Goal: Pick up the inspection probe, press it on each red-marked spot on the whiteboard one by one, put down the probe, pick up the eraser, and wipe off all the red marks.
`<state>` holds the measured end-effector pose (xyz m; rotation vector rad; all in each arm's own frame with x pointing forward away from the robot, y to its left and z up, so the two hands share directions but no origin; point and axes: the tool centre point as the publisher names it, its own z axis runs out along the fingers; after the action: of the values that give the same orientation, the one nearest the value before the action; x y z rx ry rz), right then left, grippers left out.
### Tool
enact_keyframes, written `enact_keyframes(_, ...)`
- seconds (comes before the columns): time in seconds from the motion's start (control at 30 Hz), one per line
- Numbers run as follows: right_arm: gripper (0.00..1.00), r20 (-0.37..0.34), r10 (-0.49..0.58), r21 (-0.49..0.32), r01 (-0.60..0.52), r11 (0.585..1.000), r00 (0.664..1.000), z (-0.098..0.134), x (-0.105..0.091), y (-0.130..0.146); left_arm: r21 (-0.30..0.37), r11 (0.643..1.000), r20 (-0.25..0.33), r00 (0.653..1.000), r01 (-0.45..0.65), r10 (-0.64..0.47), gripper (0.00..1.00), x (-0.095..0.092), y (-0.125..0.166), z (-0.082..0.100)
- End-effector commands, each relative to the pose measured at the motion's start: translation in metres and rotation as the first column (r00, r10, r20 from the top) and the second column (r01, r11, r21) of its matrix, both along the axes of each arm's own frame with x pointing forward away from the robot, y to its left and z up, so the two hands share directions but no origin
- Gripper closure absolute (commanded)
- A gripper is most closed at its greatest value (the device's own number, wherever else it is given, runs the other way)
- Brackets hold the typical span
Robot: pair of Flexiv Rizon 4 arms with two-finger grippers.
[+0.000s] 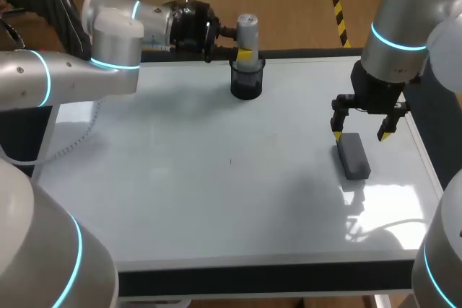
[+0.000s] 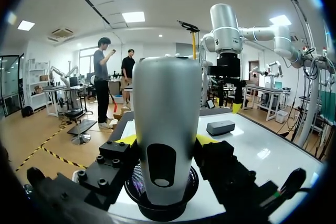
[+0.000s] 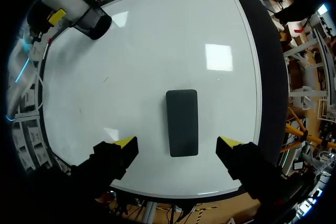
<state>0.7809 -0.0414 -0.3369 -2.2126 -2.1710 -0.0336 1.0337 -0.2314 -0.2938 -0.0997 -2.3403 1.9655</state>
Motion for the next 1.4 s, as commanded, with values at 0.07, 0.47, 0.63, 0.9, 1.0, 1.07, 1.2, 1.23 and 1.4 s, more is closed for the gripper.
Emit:
enact_keyframes(0.07,0.00,0.002,0.001,0.001,-0.001,1.000,1.000,0.001,-0.001,-0.001,-0.003,1.000,0.002,1.000,0.000,0.000,1.00,0.001,-0.001,-0.003)
enact_keyframes(0.47,0.00,0.002,0.001,0.001,-0.001,1.000,1.000,0.001,-0.001,-0.001,-0.002,1.000,0.012,1.000,-0.012,0.012,1.00,0.003,-0.003,-0.013)
enact_keyframes(0.63,0.00,0.002,0.001,0.001,-0.001,1.000,1.000,0.001,-0.001,-0.001,-0.001,1.000,0.011,1.000,-0.017,0.017,1.00,0.003,-0.001,-0.018)
enact_keyframes(0.9,0.00,0.002,0.001,0.001,-0.001,1.000,1.000,0.001,-0.001,-0.001,-0.004,1.000,0.008,1.000,-0.021,0.021,1.00,0.001,0.000,-0.023)
enact_keyframes(1.0,0.00,0.002,0.001,0.001,-0.001,1.000,1.000,0.001,-0.001,-0.001,-0.002,1.000,0.008,1.000,-0.021,0.021,1.00,0.002,0.001,-0.025)
enact_keyframes(1.07,0.00,0.002,0.001,0.001,-0.001,1.000,1.000,0.001,-0.001,-0.001,-0.001,1.000,0.008,1.000,-0.022,0.022,1.00,0.002,0.002,-0.025)
enact_keyframes(1.2,0.00,0.002,0.001,0.001,-0.001,1.000,1.000,0.001,-0.001,-0.001,-0.003,1.000,0.007,1.000,-0.022,0.022,1.00,0.002,0.002,-0.026)
enact_keyframes(1.23,0.00,0.002,0.001,0.001,-0.001,1.000,1.000,0.001,-0.001,-0.001,-0.002,1.000,0.007,1.000,-0.023,0.023,1.00,0.002,0.002,-0.026)
enact_keyframes(1.4,0.00,0.002,0.001,0.001,-0.001,1.000,1.000,0.001,-0.001,-0.001,0.002,1.000,0.005,1.000,-0.026,0.026,1.00,0.002,0.002,-0.026)
